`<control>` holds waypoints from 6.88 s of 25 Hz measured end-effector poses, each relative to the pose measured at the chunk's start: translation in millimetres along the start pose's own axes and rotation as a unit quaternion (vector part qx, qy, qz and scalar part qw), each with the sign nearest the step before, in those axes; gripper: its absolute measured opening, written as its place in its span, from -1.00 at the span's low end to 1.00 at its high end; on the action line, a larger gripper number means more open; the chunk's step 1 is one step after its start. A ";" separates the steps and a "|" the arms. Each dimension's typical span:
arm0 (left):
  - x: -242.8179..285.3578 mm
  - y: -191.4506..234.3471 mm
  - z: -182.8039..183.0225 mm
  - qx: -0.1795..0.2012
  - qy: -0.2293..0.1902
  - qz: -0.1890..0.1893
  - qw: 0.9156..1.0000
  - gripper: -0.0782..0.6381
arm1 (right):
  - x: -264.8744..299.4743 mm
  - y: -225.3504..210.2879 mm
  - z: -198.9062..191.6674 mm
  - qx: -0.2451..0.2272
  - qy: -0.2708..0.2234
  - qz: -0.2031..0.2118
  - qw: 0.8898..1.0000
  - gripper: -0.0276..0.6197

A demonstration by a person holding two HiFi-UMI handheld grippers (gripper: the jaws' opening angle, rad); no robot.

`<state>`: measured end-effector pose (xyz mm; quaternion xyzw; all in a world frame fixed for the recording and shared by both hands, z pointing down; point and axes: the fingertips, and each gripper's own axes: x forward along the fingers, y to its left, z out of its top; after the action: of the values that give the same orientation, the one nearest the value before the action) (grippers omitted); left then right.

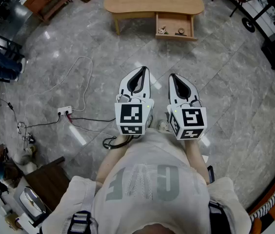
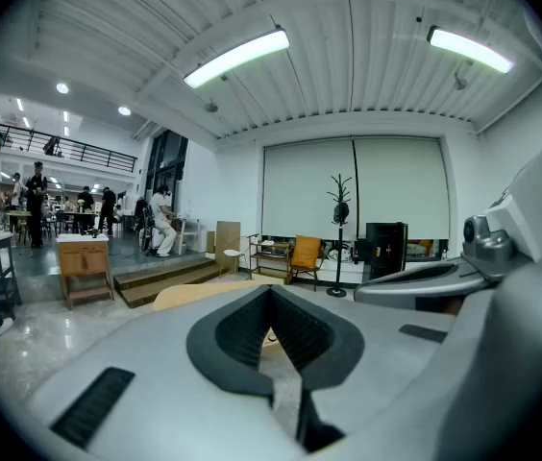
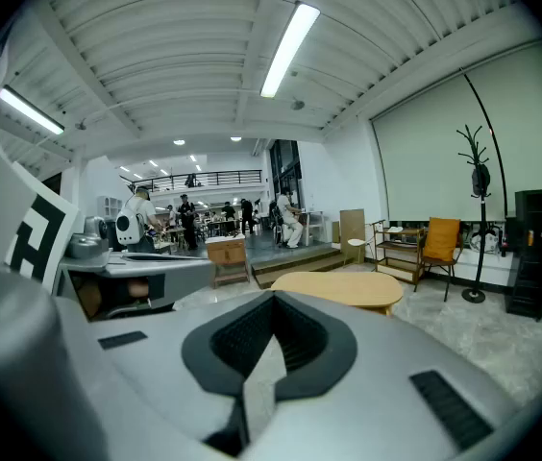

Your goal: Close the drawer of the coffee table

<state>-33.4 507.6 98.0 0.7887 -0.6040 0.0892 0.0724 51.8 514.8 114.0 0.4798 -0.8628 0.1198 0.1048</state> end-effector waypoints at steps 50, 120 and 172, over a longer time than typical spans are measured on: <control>425.9 144.3 100.8 -0.024 -0.016 0.025 0.999 -0.76 | 363.4 -260.9 127.2 -0.002 -0.005 -0.006 1.000 -0.90; 632.2 199.3 -219.0 -0.086 0.080 0.000 0.993 -0.76 | 599.7 -306.0 -168.1 -0.017 0.125 0.016 0.992 -0.90; 658.7 180.8 -290.9 -0.032 0.163 -0.074 0.983 -0.76 | 586.7 -383.3 -426.6 -0.518 0.440 0.243 0.693 -0.71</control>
<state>-55.8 -93.9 532.6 0.8034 -0.5265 0.1920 0.2013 103.2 -20.8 733.2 0.0160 -0.7301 -0.1272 0.6712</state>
